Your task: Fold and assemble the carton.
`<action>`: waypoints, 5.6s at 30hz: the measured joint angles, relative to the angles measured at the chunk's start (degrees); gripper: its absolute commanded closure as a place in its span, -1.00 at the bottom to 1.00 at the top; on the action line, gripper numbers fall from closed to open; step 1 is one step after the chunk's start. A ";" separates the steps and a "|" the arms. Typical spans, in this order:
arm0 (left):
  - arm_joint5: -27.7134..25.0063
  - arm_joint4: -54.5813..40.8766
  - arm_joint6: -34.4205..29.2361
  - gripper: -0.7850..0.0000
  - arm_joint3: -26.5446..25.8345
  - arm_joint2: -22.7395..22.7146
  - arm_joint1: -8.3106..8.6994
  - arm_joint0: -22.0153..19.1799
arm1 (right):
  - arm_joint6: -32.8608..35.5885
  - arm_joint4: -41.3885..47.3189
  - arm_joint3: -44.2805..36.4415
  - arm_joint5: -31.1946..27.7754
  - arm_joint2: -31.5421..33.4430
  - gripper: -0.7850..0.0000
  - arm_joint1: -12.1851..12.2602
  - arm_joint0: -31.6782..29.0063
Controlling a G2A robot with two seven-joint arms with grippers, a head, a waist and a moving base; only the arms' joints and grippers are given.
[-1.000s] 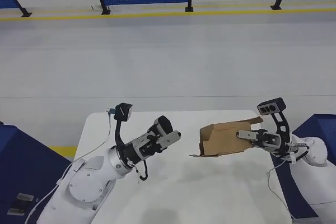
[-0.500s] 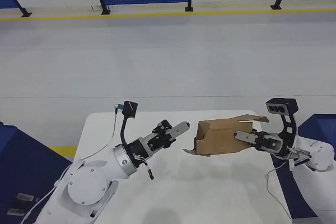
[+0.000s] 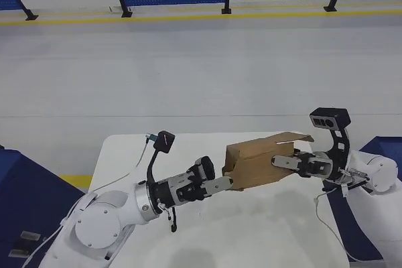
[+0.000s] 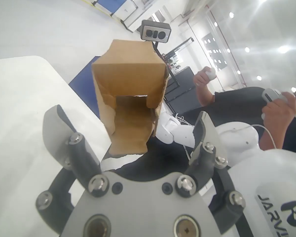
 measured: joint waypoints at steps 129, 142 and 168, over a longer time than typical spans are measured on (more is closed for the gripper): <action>8.35 9.69 -2.65 0.15 -8.67 -2.20 0.89 3.16 | 1.11 -0.92 -4.91 2.38 0.41 1.00 -2.38 -1.18; 8.18 10.12 -1.27 0.07 -9.52 -3.14 0.95 3.87 | 0.34 -0.69 -3.42 3.91 0.88 1.00 -2.60 -0.99; -12.25 21.36 7.90 -1.00 -8.67 -4.81 1.00 9.62 | 6.84 20.88 12.03 15.07 -3.19 1.00 -4.95 7.53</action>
